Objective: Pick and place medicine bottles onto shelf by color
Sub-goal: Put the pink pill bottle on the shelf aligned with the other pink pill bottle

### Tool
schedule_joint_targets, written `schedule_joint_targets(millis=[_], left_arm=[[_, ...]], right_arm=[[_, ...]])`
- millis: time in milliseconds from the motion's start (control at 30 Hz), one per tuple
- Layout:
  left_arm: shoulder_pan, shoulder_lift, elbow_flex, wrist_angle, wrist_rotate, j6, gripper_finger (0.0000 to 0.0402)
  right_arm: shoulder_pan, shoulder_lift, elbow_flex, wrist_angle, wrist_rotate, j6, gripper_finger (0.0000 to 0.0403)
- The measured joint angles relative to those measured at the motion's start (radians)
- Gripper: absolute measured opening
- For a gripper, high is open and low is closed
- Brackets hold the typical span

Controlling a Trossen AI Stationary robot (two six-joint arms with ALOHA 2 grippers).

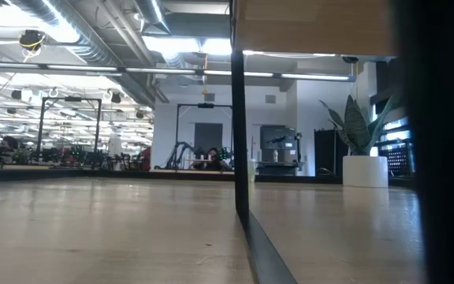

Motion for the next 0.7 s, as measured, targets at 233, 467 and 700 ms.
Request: schedule_joint_targets(millis=[233,467,700], left_arm=[[0.000,0.009,0.001,0.022,0.001,0.000,0.0118],[0.000,0.009,0.001,0.022,0.001,0.000,0.0118],[0.000,0.010,0.001,0.021,-0.003,0.000,0.0159]], right_arm=[[0.000,0.000,0.000,0.000,0.000,0.000,0.0228],[0.000,0.000,0.000,0.001,0.000,0.000,0.0228],[0.000,0.000,0.000,0.001,0.000,0.000,0.0228]])
